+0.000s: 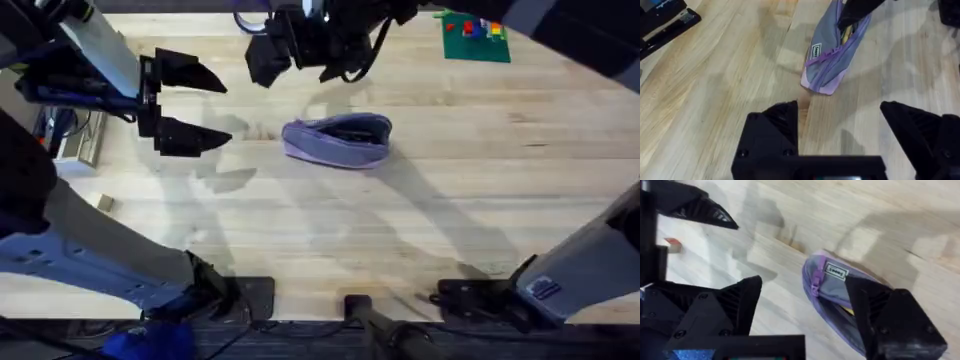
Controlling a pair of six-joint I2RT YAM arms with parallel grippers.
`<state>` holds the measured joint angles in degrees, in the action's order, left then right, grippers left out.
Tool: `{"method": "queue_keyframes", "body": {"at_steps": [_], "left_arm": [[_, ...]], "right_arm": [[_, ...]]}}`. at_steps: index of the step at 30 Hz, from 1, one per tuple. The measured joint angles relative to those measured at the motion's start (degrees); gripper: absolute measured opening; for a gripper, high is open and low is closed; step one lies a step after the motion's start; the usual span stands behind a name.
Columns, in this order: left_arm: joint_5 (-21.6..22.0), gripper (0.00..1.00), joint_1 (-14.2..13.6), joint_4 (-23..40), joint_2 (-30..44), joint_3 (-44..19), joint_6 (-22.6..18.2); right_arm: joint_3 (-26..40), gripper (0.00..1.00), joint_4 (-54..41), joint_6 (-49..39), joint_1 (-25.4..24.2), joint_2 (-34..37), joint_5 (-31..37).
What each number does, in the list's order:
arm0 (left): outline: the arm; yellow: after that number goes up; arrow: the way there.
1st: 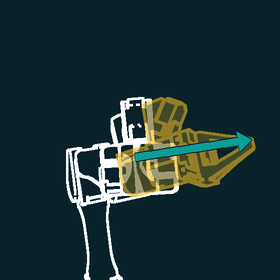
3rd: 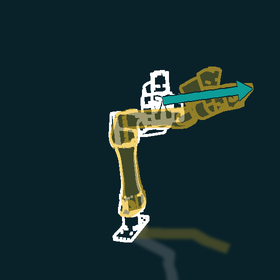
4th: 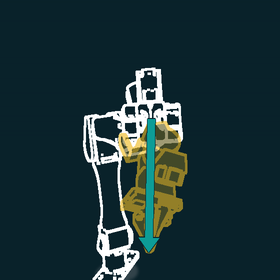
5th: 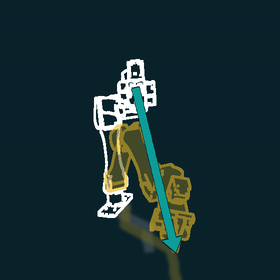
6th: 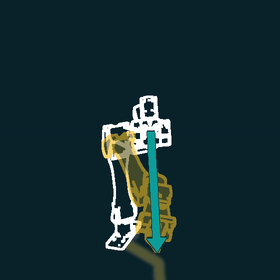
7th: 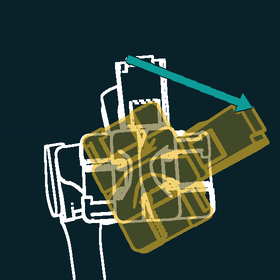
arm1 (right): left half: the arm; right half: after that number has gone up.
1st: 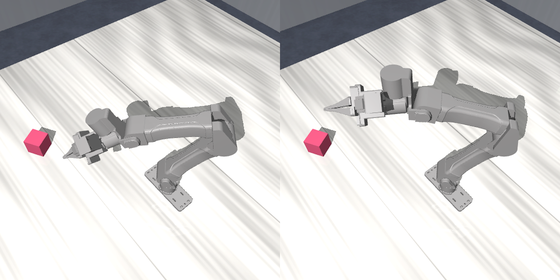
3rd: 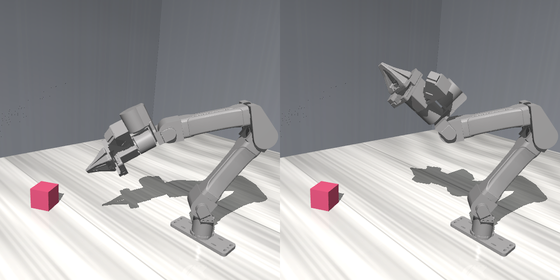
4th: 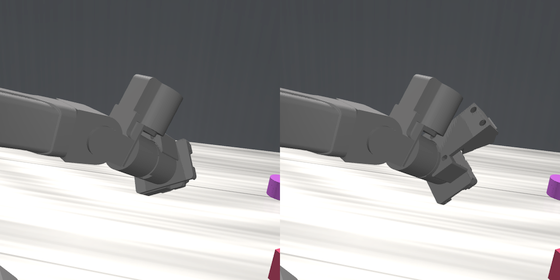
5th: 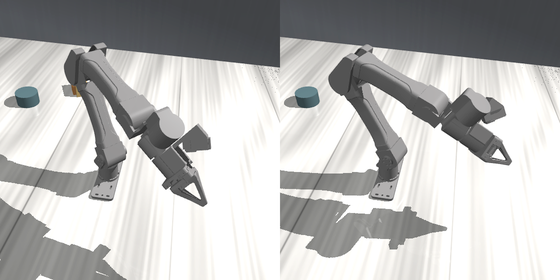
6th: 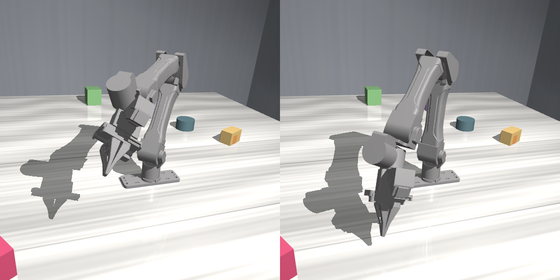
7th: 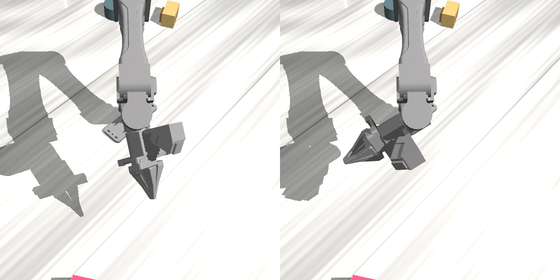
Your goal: Unzip the bag, pick up the pens from the table one at a time and place them inside, then zip the bag closed.
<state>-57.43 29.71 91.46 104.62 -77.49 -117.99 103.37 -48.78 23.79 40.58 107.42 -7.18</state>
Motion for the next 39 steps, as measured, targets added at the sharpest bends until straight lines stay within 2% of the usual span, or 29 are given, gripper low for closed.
{"method": "queue_keyframes", "body": {"at_steps": [11,18,22,28,33,39], "left_arm": [[0.00,0.995,0.00,-0.01,-0.01,0.00,0.00],[0.00,0.995,0.00,-0.02,0.00,0.00,0.00],[0.00,0.995,0.00,0.00,0.00,0.00,0.00],[0.00,0.995,0.00,0.00,0.00,0.00,0.00],[0.00,0.995,0.00,0.00,0.00,0.00,0.00],[0.00,0.995,0.00,0.00,0.00,0.00,0.00]], "right_arm": [[0.28,0.995,1.17,2.08,-1.44,0.00,-1.01],[4.48,0.993,-2.64,2.77,-3.70,0.26,0.13],[10.15,0.993,-7.84,3.24,-4.39,3.40,-0.26],[17.98,0.994,-15.28,3.43,-4.37,12.19,-3.12],[18.62,0.994,-17.57,3.85,-4.37,16.11,-5.88],[18.80,0.994,-18.11,4.20,-4.37,16.83,-7.16]]}}
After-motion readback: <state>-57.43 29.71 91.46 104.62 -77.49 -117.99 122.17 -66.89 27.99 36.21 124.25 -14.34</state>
